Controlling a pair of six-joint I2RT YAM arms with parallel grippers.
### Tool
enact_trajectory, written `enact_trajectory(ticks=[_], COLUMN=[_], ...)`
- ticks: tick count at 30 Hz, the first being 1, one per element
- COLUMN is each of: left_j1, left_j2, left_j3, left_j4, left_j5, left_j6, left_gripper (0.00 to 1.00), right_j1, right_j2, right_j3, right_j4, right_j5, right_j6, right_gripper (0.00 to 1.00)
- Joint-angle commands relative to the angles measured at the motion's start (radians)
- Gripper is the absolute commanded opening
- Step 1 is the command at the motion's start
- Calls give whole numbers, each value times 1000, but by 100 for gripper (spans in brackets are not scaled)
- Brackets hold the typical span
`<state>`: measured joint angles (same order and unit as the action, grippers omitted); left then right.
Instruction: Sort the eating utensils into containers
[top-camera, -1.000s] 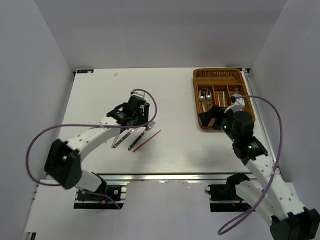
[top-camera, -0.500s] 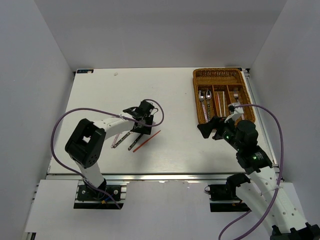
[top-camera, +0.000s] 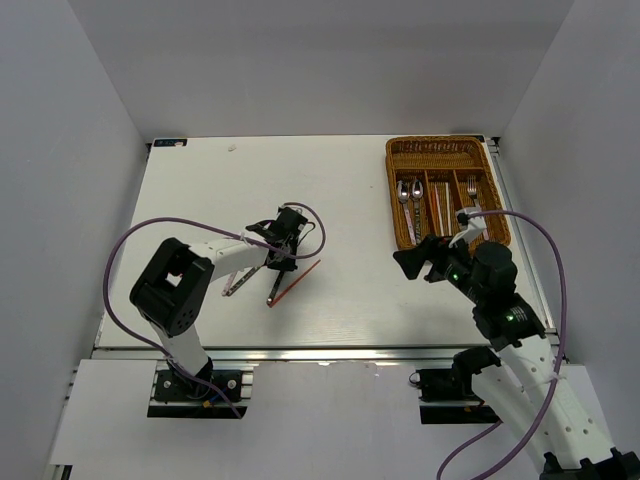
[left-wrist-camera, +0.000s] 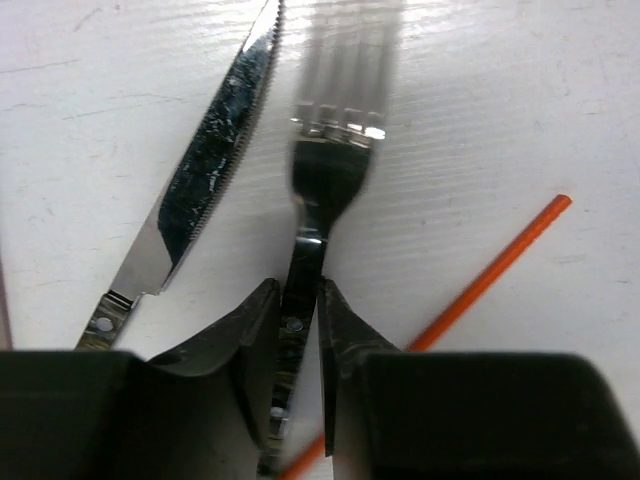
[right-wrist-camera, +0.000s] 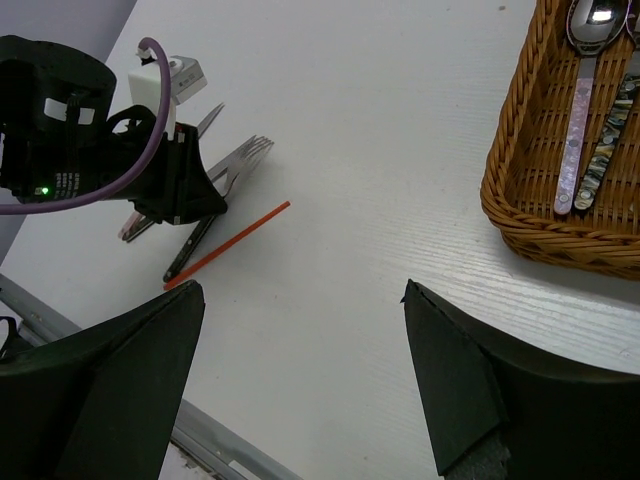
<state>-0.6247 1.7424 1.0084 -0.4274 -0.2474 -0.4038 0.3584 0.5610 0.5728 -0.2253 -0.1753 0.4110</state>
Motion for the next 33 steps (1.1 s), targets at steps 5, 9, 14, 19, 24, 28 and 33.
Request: enact_trajectory(ticks=[5,9,14,19,24,28,33], left_j1=[5,6,3,-9,-32,-52,-102], left_j2=[16,17,23,-41,-182,-279,-368], left_j3=[-16,16,73,125,131,81,-34], left_j4=[-71,-73,-96,-105,-62,57,304], left_j5=[-115,-136,-104,-66,-39,31,184], left_j6=[-3,10,23,-9,-76,-180,-378], left_gripper=[28,21,0,0,0,0,0], right_j1=[-1,-2,-1,-1,1,40,170], right_j2=[-32,-18,-15,14,77,134,252], right_j3=[-10,-21,-50,-94,-160,-218,-186], right_j4=[35,33,47,125,326,535,616], right_j5=[-3,7,0,-88,-256,-333,-228], right_j6=[5,3,9,67,156,271,310], right_gripper=[85,85,85,85,84,82,80])
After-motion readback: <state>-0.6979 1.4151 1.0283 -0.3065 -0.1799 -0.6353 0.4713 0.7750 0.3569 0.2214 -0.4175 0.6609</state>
